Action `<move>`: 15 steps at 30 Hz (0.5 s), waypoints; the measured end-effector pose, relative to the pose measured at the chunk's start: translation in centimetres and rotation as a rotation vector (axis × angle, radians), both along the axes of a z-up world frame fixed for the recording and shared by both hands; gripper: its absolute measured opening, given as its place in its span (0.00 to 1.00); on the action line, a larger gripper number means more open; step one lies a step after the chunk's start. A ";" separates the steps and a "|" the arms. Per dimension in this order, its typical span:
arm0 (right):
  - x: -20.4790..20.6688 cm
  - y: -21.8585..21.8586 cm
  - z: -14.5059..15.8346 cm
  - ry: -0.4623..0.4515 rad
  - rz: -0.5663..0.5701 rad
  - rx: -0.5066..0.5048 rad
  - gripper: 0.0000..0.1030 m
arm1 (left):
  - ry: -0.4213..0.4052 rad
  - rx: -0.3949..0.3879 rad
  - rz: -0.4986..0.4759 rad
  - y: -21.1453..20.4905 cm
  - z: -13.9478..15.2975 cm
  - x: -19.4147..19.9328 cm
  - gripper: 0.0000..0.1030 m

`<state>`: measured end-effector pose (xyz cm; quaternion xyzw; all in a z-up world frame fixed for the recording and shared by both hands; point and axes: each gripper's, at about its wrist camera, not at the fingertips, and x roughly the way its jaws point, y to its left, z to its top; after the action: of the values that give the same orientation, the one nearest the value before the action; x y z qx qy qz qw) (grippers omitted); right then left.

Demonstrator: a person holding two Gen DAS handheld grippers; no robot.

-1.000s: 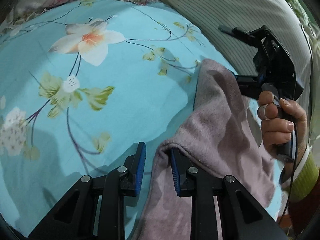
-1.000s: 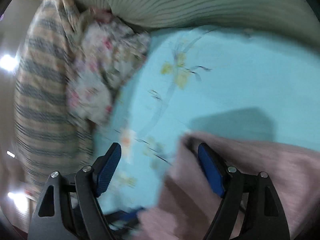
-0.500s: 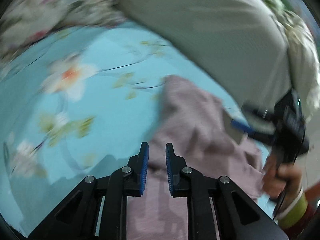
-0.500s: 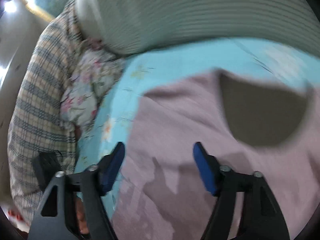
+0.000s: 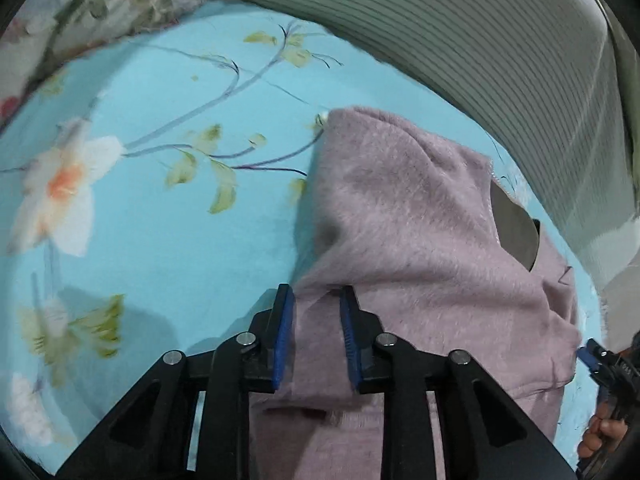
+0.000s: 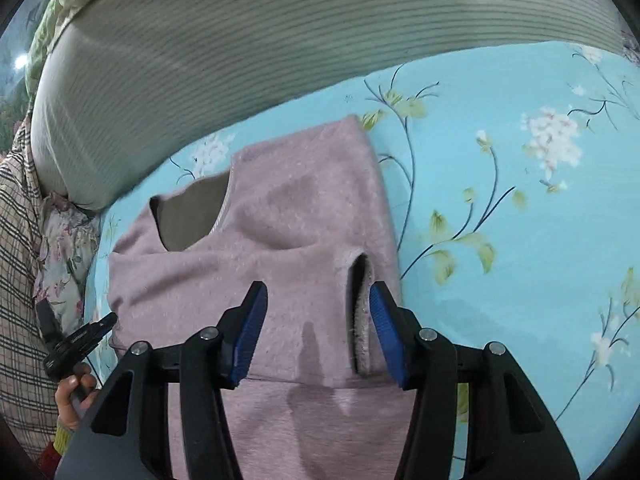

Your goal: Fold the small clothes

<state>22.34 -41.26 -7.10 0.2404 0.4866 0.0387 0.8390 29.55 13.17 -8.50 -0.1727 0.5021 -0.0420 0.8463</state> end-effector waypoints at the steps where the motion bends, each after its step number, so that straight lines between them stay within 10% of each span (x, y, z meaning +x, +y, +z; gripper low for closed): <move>1: 0.1 0.1 0.0 -0.010 0.013 0.012 0.53 | -0.015 -0.003 -0.010 -0.2 0.6 -0.6 0.24; 6: 1.1 2.1 -1.3 0.023 0.041 -0.113 0.49 | -0.034 -0.009 -0.110 -2.7 2.0 -2.6 0.25; 9: 1.7 0.4 -2.7 0.078 -0.021 -0.081 0.03 | 0.005 0.053 -0.146 -4.1 0.8 -2.6 0.25; 15: 0.8 -1.5 -0.5 0.025 -0.127 -0.157 0.12 | 0.025 0.073 -0.159 -4.0 -0.1 -2.5 0.23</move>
<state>23.13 -42.76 -7.60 0.2045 0.4823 -0.0558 0.8500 27.05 9.14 -8.62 -0.1019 0.5259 -0.0885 0.8398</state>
